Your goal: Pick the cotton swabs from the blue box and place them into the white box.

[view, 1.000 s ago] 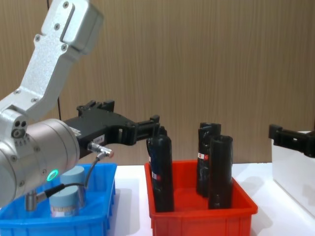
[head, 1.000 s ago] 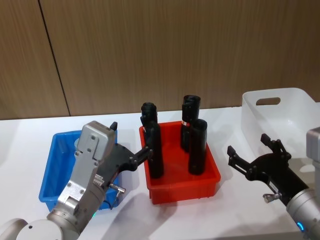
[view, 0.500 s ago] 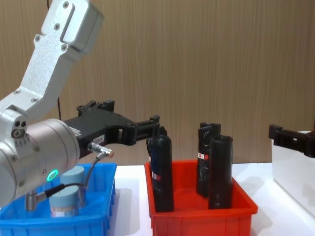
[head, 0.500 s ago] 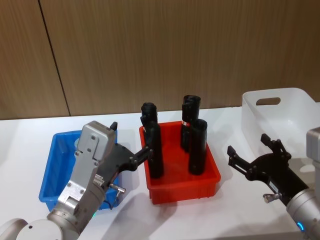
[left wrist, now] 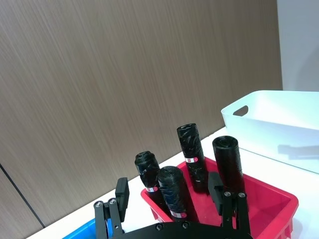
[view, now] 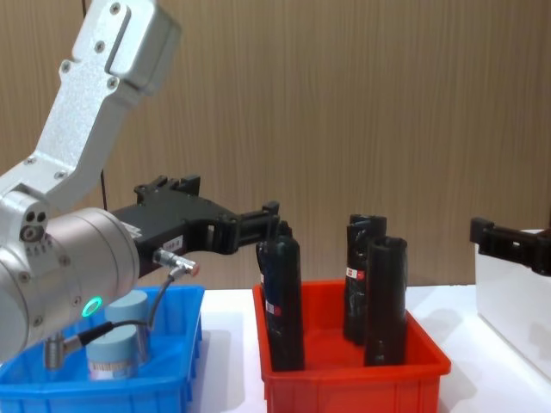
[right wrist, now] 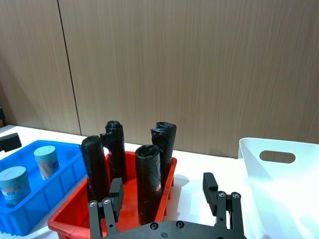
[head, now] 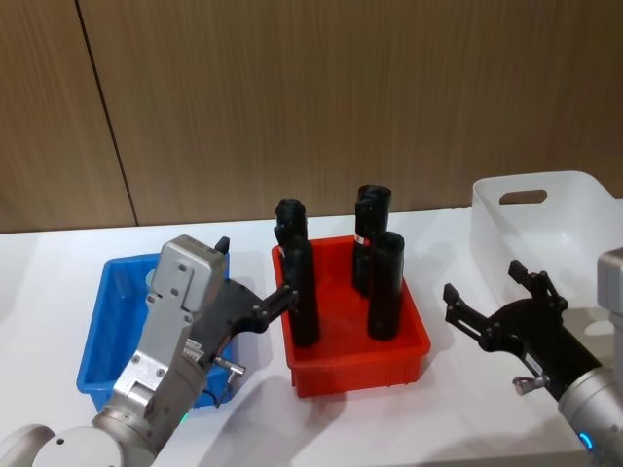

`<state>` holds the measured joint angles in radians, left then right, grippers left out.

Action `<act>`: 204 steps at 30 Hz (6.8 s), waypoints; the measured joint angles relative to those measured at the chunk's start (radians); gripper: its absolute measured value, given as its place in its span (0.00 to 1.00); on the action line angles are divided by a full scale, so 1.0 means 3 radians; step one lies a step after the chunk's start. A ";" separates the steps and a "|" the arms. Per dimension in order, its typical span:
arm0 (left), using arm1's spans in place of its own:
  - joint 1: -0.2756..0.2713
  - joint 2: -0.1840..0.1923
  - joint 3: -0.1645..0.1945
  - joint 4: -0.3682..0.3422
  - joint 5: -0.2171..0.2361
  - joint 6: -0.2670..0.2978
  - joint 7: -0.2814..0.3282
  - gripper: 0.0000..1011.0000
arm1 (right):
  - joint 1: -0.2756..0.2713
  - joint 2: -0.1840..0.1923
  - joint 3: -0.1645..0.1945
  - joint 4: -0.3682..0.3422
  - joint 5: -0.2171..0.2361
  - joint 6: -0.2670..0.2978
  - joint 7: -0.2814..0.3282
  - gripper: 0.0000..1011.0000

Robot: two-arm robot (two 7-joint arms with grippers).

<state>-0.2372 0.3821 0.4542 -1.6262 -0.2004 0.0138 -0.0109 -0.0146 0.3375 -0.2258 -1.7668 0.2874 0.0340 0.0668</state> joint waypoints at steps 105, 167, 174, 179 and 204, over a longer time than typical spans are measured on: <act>-0.0418 0.0028 -0.0508 0.1381 -0.0790 0.0510 -0.0585 0.99 | 0.0000 0.0000 0.0000 0.0000 0.0000 0.0000 0.0000 0.99; -0.0449 0.0138 -0.0558 0.0435 -0.0516 0.0498 -0.1270 0.66 | 0.0000 0.0000 0.0000 0.0000 0.0000 0.0000 0.0000 0.99; -0.0527 0.0096 -0.0527 0.0304 -0.0529 0.0545 -0.1511 0.66 | 0.0000 0.0000 0.0000 0.0000 0.0000 0.0000 0.0000 0.99; -0.0621 0.0030 -0.0490 0.0287 -0.0547 0.0580 -0.1723 0.66 | 0.0000 0.0000 0.0000 0.0000 0.0000 0.0000 0.0000 0.99; -0.1271 -0.0420 -0.0280 0.0897 -0.0498 0.0859 -0.2492 0.66 | 0.0000 0.0000 0.0000 0.0000 0.0000 0.0000 0.0000 0.99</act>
<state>-0.6184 0.2562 0.3701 -1.3572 -0.3498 0.2714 -0.7586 -0.0147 0.3375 -0.2258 -1.7668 0.2873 0.0340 0.0668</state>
